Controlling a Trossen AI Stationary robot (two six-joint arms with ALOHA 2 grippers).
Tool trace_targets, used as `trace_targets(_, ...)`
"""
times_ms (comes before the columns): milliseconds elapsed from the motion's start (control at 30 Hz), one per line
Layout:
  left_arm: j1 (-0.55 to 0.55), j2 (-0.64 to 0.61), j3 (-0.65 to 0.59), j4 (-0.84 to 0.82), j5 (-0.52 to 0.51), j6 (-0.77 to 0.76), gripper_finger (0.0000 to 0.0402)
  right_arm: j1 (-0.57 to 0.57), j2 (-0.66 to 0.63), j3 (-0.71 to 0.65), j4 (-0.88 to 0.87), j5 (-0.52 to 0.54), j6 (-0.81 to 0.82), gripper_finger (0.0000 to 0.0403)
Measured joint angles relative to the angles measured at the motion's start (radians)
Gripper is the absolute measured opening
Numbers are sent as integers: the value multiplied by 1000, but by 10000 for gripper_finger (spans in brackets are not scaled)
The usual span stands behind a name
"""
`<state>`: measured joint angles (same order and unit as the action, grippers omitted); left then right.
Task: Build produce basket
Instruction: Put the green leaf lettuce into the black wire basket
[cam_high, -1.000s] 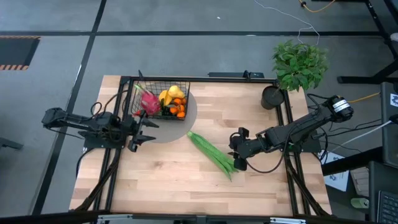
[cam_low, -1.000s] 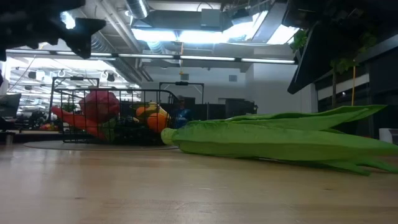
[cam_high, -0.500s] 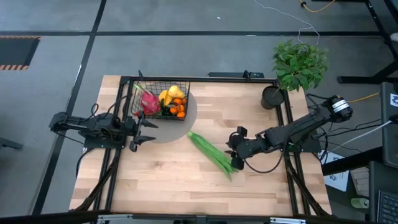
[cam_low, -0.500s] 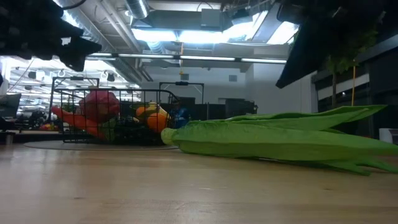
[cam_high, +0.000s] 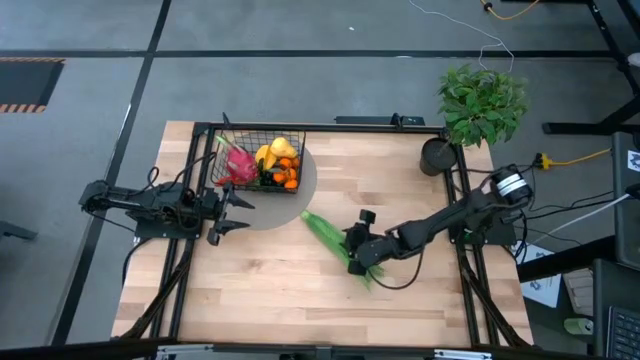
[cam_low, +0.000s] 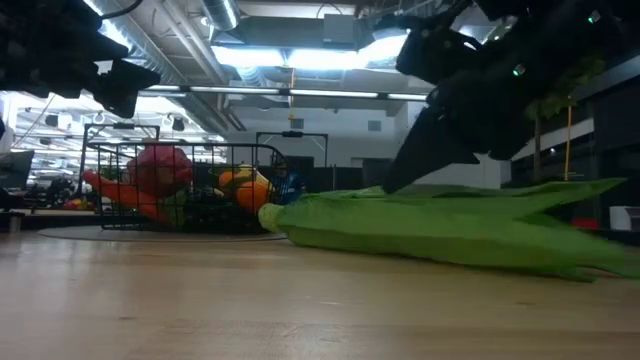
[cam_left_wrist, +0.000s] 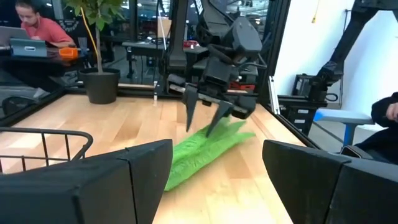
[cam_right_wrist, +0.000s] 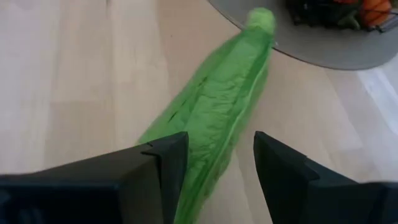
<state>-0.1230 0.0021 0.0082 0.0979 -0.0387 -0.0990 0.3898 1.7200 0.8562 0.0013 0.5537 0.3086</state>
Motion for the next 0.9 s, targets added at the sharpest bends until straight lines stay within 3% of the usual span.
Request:
trace_targets(333,0,0,0,0,0,-1,241,-42,62,28,28,-183,57,173)
trace_targets(633,0,0,0,0,0,-3,241,-100,68,27,28,-353,161,239)
trace_targets(900,0,0,0,-1,-1,-3,241,-99,115,20,49,-332,190,261)
